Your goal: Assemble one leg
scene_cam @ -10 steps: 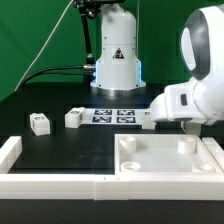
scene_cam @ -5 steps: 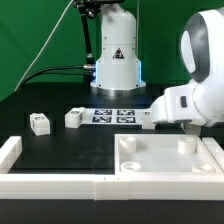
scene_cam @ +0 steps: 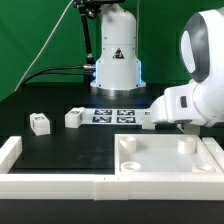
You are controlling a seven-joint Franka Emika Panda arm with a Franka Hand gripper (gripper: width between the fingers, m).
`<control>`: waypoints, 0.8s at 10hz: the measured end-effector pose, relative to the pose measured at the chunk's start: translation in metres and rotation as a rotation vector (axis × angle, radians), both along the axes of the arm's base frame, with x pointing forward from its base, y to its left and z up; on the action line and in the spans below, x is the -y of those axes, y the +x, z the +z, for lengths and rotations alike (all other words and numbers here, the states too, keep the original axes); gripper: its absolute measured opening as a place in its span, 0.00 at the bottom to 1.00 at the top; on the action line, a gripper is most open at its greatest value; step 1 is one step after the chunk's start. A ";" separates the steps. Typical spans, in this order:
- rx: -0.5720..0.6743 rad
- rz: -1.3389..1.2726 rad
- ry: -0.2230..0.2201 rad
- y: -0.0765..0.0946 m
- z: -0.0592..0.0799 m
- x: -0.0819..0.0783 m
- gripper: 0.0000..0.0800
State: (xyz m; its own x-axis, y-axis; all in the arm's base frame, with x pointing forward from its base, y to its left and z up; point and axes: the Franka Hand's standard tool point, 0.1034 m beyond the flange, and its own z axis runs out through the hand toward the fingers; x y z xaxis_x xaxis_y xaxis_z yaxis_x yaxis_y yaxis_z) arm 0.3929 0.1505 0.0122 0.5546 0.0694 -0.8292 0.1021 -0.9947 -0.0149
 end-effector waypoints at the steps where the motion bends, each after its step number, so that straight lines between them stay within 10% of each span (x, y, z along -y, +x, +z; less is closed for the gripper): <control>1: 0.000 0.000 0.000 0.000 0.000 0.000 0.36; 3: 0.001 0.000 0.000 0.001 0.001 0.000 0.36; 8: 0.041 -0.012 -0.005 0.023 0.068 0.012 0.36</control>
Offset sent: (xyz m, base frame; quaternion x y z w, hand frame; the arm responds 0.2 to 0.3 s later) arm 0.0033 -0.0103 0.0599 0.0108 -0.0322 0.0081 0.9994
